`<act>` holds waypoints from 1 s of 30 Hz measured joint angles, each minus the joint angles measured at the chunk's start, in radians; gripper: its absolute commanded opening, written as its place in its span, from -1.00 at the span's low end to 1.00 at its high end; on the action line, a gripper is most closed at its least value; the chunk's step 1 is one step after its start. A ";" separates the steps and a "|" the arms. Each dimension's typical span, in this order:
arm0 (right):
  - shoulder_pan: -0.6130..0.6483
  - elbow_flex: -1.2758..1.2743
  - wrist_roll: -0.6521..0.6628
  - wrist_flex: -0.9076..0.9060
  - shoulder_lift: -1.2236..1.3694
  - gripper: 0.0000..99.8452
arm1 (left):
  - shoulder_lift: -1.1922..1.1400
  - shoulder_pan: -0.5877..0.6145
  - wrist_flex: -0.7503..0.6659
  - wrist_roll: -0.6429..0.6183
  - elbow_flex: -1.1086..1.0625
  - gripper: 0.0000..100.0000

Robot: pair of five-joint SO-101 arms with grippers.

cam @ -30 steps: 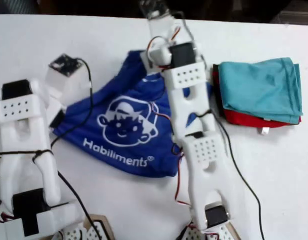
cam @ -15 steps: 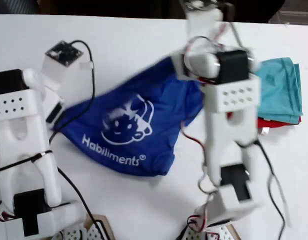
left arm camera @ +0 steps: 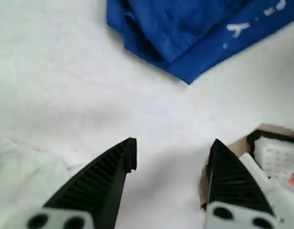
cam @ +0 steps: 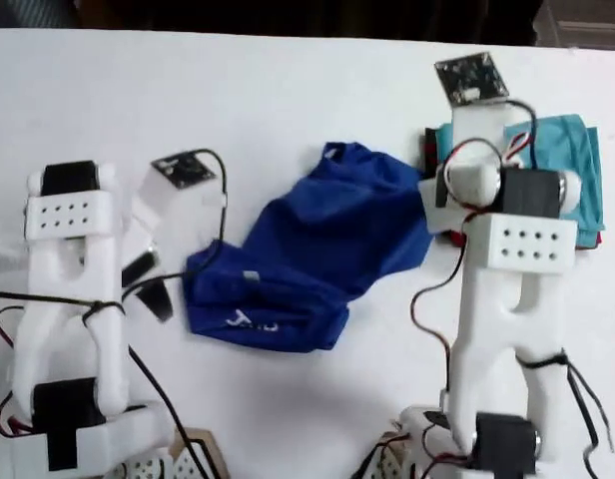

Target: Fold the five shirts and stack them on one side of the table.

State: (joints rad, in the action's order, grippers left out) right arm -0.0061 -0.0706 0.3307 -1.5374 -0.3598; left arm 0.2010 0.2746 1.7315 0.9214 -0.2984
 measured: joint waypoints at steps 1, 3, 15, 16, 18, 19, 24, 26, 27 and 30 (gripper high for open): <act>0.000 -0.034 0.000 0.017 -0.018 -0.96 | 0.000 0.000 -0.003 0.015 -0.005 -0.48; 0.000 -0.086 0.000 0.044 -0.048 -0.96 | 0.000 -0.003 -0.040 0.028 -0.008 -0.48; 0.000 -0.137 0.000 0.069 -0.064 -0.96 | -0.002 -0.245 -0.252 -0.265 -0.126 -0.47; 0.000 -0.137 0.000 0.069 -0.064 -0.96 | -0.002 -0.267 -0.270 -0.282 -0.147 -0.47; 0.000 -0.137 0.000 0.069 -0.064 -0.96 | -0.002 -0.290 -0.316 -0.296 -0.176 -0.47; 0.000 -0.137 0.000 0.069 -0.064 -0.96 | -0.002 -0.295 -0.342 -0.299 -0.190 -0.47; 0.000 -0.137 0.000 0.069 -0.064 -0.96 | -0.002 -0.295 -0.486 -0.299 -0.261 -0.47; 0.000 -0.137 0.000 0.069 -0.064 -0.96 | -0.002 -0.287 -0.552 -0.299 -0.287 -0.47; 0.000 -0.137 0.000 0.069 -0.064 -0.96 | -0.003 -0.281 -0.578 -0.299 -0.298 -0.47; 0.000 -0.137 0.000 0.069 -0.064 -0.96 | -0.003 -0.279 -0.635 -0.307 -0.327 -0.48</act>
State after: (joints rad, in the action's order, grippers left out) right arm -0.0061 -0.2071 0.3307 -1.4684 -0.4242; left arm 0.1979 -0.0046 1.0963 0.6145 -0.6252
